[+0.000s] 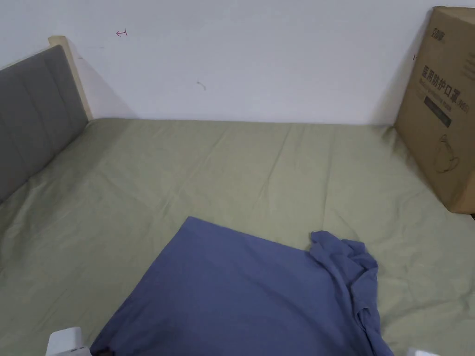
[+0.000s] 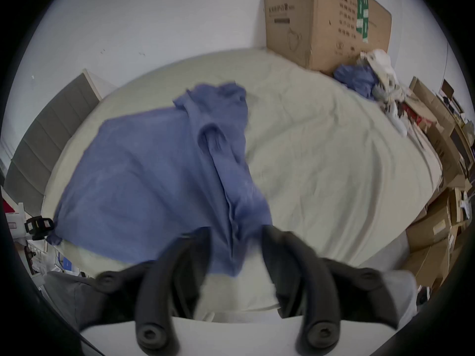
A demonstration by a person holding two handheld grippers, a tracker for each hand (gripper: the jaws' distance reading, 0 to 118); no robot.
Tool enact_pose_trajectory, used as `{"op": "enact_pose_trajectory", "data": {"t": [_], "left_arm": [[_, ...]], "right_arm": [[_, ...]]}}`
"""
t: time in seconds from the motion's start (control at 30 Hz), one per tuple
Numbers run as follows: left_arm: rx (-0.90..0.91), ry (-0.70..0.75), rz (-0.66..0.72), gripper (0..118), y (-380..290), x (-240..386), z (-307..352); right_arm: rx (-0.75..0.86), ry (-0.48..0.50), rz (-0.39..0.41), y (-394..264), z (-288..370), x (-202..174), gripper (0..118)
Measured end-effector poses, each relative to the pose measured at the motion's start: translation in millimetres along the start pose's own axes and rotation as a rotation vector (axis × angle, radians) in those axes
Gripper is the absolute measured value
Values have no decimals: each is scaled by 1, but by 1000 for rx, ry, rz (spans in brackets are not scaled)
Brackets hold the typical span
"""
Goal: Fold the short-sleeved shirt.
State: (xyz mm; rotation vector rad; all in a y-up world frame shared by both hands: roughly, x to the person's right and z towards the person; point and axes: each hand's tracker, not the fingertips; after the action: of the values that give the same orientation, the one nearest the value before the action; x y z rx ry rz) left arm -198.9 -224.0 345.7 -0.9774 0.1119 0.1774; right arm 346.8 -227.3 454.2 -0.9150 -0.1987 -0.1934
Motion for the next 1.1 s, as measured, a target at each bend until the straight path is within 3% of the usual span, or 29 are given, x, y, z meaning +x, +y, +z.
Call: {"op": "enact_pose_trajectory", "data": {"t": [0.07,0.1,0.3,0.5,0.53,0.6,0.63,0.67,0.73,0.77,0.8,0.83,1.1], "left_arm": [[90,-31,25,100,12,6,19],[141,-60,35,101,19,12,32],[393,-192,17,101,67,53,99],[634,-244,-83,99,88,99,143],[658,-242,-102,96,89,105,145],[711,-230,-146,78,88,120,149],[724,-221,-160,66,87,126,150],[729,-216,-164,46,88,131,147],[742,-224,-175,40,86,138,145],[749,-237,-178,28,86,141,142],[742,-252,-189,12,87,144,138],[738,-261,-194,1,88,147,136],[507,-309,-256,0,133,170,72]], "right_arm": [[93,14,9,19,21,-4,73],[144,6,16,31,32,-6,77],[443,-11,56,93,97,-22,77],[625,-50,101,119,136,-36,77],[638,-54,103,120,138,-38,77],[664,-64,116,122,143,-42,74],[677,-67,121,122,144,-44,70],[687,-73,126,122,145,-45,56],[704,-79,127,121,145,-47,51],[712,-76,129,121,144,-47,38],[717,-82,134,122,143,-47,14],[718,-85,135,122,142,-48,1],[685,-58,132,137,118,-40,0]]}}
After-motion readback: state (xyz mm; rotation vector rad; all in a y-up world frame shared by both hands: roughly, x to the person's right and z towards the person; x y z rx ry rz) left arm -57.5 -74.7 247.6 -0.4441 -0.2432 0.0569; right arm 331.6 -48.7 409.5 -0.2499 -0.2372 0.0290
